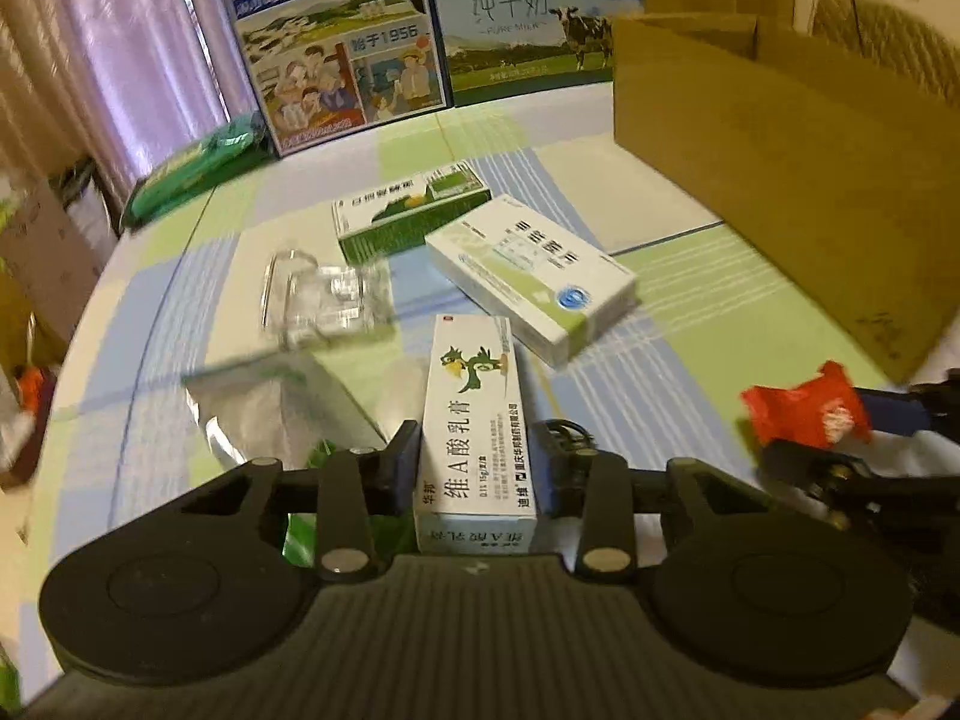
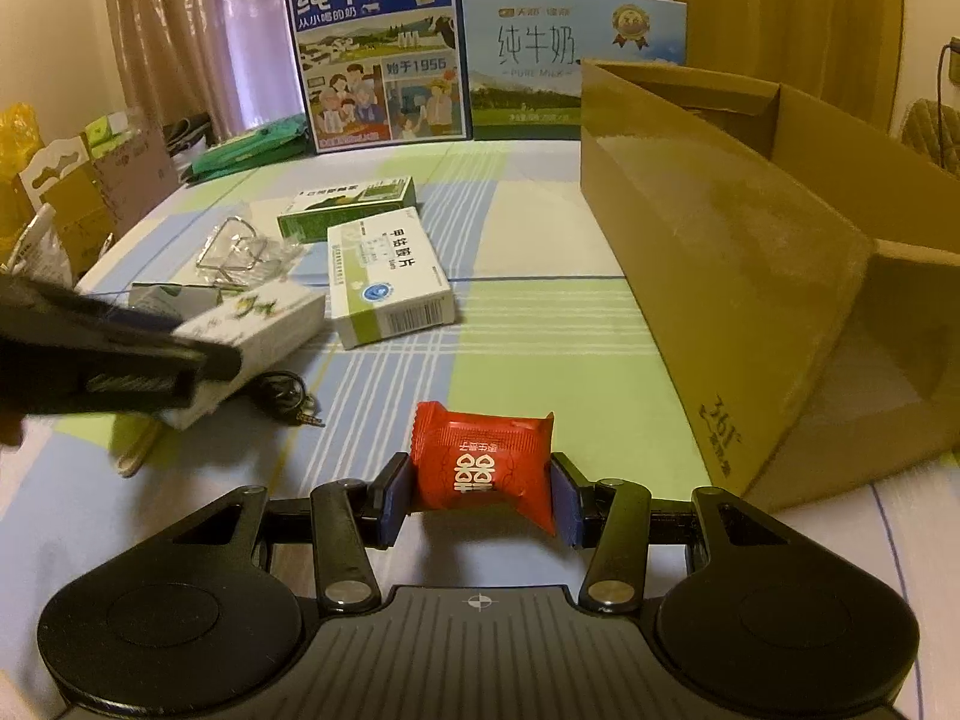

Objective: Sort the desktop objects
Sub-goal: 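Grasp the white-and-green ointment box with the left tool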

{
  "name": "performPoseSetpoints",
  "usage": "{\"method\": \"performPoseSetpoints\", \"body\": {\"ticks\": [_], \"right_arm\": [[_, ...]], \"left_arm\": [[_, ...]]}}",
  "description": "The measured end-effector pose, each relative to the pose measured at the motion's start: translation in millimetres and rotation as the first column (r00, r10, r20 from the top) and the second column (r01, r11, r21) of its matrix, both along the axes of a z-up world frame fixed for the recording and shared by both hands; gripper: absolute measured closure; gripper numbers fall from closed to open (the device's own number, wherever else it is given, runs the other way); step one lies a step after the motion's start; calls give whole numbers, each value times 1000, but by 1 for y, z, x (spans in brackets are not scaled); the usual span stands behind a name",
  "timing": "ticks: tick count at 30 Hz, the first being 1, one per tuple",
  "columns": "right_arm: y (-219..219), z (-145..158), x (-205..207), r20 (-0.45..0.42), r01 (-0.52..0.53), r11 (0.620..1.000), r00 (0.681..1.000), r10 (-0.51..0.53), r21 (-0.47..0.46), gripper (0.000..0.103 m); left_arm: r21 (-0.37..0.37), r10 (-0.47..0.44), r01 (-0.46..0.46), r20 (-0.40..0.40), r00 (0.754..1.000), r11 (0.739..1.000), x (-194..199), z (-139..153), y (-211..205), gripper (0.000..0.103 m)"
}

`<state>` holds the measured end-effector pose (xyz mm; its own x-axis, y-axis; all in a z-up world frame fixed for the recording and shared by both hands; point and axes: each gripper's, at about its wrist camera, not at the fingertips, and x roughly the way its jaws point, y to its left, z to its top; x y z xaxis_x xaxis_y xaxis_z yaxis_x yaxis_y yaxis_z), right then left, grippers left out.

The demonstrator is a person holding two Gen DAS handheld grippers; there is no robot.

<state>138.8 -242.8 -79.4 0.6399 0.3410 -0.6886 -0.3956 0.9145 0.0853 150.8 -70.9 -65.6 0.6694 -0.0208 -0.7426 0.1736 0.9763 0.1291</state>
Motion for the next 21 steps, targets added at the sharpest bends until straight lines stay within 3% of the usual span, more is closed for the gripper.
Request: {"method": "performPoseSetpoints", "body": {"ticks": [5,9,14,21], "right_arm": [[-10,6,-17,-25,4,1000,1000,-4,16,58],[-17,7,-34,-47,8,1000,999,-6,29,58],[-25,3,-44,-59,13,1000,998,-12,18,58],[-26,-4,-42,-47,5,1000,999,-5,-2,57]], "left_arm": [[-136,22,-25,-28,999,990,-50,9,7,70],[-183,26,-34,-43,999,982,-81,6,6,70],[-189,25,-37,-69,997,981,-89,-1,7,70],[-140,-6,-2,-59,998,990,-78,-13,-2,67]]}}
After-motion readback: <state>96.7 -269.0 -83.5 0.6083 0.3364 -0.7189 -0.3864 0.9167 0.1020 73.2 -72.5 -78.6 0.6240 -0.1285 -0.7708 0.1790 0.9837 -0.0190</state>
